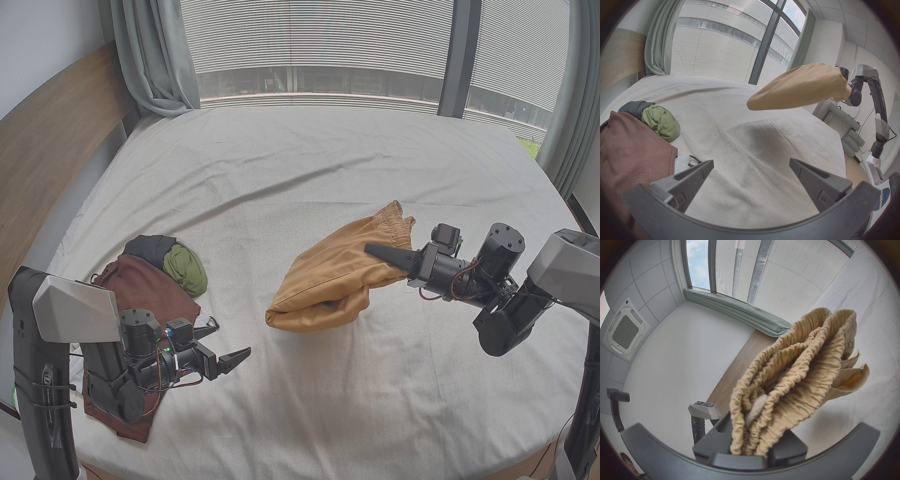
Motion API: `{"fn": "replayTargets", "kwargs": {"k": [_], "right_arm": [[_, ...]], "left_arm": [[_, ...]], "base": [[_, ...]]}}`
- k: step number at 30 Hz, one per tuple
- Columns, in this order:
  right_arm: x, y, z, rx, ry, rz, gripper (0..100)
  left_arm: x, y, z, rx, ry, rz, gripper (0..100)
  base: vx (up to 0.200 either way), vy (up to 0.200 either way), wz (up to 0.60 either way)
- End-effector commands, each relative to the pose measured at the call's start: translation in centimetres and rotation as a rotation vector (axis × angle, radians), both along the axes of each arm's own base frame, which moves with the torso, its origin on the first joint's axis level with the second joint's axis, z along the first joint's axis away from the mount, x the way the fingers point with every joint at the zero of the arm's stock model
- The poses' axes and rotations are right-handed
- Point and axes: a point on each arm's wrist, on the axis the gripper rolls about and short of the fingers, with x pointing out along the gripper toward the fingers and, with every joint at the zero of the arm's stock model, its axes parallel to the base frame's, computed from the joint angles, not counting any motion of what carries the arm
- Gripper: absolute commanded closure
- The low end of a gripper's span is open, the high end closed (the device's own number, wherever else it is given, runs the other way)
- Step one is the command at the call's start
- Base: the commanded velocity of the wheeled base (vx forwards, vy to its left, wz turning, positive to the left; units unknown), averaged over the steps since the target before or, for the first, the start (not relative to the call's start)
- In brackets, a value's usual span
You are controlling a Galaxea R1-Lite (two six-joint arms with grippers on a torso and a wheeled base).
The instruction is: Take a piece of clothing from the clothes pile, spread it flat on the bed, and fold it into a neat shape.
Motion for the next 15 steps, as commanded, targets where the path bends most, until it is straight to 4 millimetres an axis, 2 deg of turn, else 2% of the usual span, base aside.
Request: {"fn": "replayTargets", "kwargs": {"k": [1,10,15], "right_arm": [[1.7,0.2,-1.0,0.005,0.002,-0.004,100],[5.0,1.0,-1.2,-0.001,0.023,-0.01,100],[6.1,1.3,-1.1,-0.002,0.03,-0.012,100]], "left_arm": [[0.0,0.0,-0.1,0.0,0.002,0.0,0],[0.0,0.0,-0.1,0.001,0.003,0.0,0],[0.0,0.0,-0.2,0.001,0.005,0.0,0]], "base": [[0.0,0.0,0.0],[0.0,0.0,0.0],[0.0,0.0,0.0]]}}
